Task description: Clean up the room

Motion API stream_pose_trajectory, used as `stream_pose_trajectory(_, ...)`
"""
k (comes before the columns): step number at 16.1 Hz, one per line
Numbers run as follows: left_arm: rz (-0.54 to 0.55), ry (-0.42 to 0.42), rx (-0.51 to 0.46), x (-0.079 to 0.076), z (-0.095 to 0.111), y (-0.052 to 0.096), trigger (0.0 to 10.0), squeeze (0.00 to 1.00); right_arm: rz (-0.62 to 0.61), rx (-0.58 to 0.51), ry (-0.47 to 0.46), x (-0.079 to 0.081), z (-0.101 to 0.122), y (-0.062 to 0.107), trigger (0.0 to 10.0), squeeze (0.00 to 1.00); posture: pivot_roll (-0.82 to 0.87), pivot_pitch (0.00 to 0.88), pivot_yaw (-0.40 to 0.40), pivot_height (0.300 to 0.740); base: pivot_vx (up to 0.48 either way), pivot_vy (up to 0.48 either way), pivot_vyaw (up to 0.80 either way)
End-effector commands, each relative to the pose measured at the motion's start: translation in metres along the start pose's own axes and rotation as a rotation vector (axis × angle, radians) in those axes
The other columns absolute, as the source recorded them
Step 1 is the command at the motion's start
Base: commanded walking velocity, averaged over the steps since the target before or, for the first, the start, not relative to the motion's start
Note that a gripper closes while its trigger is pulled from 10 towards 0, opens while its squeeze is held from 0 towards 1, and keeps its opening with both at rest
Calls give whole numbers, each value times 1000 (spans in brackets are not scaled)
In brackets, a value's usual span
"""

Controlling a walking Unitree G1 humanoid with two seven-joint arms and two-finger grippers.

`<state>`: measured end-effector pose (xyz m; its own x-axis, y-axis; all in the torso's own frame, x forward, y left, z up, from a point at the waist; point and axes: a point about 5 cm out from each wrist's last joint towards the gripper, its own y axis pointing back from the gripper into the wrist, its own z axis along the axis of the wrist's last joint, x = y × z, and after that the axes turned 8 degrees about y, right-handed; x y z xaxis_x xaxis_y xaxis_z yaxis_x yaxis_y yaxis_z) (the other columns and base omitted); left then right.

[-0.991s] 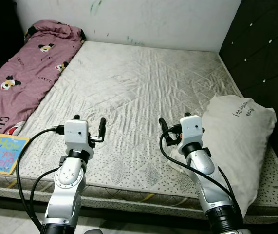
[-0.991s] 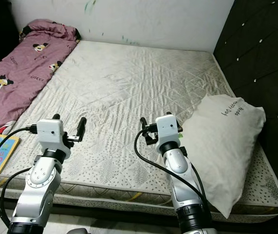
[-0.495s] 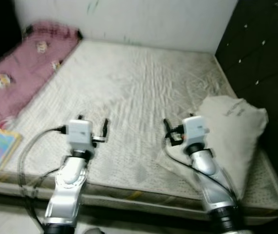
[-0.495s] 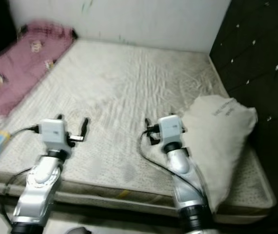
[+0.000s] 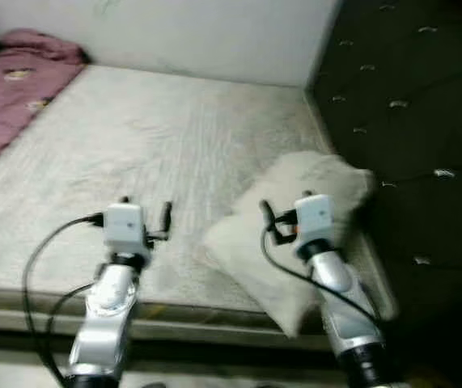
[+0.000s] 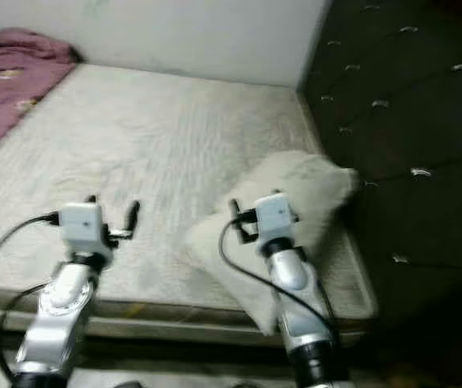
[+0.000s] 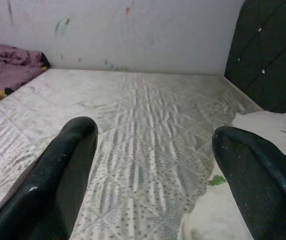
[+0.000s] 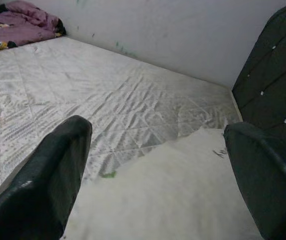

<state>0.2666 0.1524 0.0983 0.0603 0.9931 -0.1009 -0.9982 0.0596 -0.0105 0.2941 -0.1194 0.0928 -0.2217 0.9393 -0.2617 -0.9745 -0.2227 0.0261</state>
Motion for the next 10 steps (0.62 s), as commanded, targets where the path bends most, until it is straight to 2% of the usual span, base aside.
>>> stream_pose_trajectory(1, -23, 4, -13, -8, 3, -3, 10000, 0, -17, -2, 13, -9, 0, 1, 10000, 0, 42, 0, -54, 740, 0, 0, 0)
stream_pose_trajectory(5, -11, 3, -21, -6, 4, -3, 10000, 0, -16, -1, 13, -8, -1, 1, 10000, 0, 42, 0, -51, 740, 0, 0, 0)
stream_pose_trajectory(7, 19, -26, -30, -1, 6, -3, 10000, 0, -18, 2, 9, -9, -1, 1, 10000, 0, 42, 0, -51, 740, 0, 0, 0)
stream_pose_trajectory(10, 36, -6, -33, 4, 6, -3, 10000, 0, -26, 3, 5, -10, -1, 1, 10000, 0, 39, 0, -50, 740, 0, 0, 0)
